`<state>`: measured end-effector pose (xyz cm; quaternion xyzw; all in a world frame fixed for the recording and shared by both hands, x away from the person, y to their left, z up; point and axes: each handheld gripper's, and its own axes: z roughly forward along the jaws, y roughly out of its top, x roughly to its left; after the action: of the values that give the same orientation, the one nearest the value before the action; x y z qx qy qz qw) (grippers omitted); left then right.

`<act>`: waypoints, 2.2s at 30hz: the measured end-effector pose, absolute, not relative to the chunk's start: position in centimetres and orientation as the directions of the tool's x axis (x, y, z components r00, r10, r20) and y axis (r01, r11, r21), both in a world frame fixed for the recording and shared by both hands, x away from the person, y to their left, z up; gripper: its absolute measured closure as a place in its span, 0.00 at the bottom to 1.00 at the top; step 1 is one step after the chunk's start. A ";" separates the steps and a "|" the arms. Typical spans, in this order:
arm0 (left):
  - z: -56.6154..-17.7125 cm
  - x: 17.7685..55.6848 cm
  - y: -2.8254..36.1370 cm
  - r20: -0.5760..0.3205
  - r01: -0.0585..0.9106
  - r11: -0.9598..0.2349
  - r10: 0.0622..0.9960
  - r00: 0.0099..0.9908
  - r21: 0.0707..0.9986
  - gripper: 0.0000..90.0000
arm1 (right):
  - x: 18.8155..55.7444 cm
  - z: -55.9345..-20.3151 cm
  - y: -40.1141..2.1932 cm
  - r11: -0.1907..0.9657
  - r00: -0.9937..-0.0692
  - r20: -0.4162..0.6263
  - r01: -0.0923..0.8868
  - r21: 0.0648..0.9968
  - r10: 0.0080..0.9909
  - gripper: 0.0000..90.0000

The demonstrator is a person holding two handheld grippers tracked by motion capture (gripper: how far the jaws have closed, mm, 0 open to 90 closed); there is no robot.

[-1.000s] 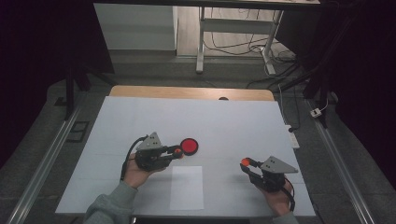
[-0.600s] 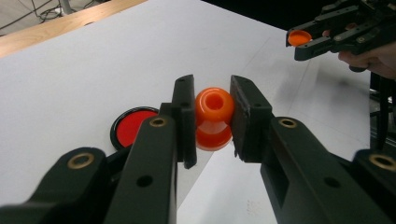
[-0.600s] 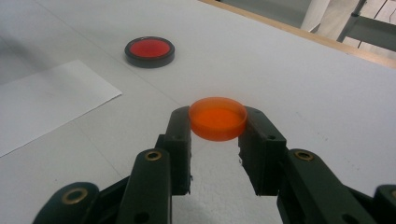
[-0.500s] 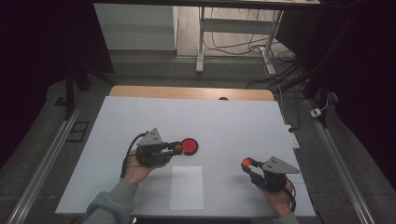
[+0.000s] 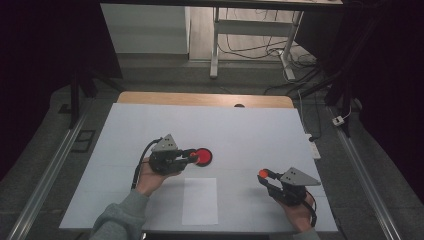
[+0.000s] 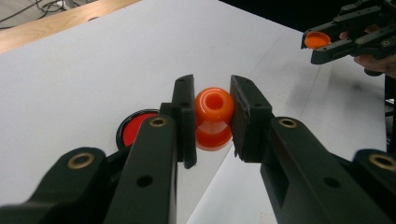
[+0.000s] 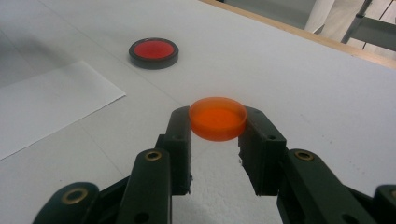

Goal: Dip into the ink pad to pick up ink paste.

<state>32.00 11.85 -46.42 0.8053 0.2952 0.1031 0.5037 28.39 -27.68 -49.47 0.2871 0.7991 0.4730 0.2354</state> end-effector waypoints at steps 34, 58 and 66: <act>-48.9 36.6 10.4 -0.126 0.419 -0.347 0.625 0.770 0.839 0.80 | 28.4 -49.7 -27.6 0.392 -0.721 -0.102 0.248 0.886 0.685 0.72; -51.3 38.7 9.4 -0.127 0.455 -0.388 0.634 0.763 0.801 0.80 | 28.5 -49.8 -27.5 0.392 -0.716 -0.103 0.251 0.885 0.691 0.72; -51.6 38.8 9.2 -0.126 0.455 -0.394 0.631 0.766 0.799 0.80 | 28.5 -49.9 -27.5 0.394 -0.717 -0.104 0.251 0.884 0.689 0.72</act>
<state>38.81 9.18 -51.56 0.8288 0.3274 0.0992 0.4427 28.55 -27.51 -49.90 0.2933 0.8011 0.4657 0.2351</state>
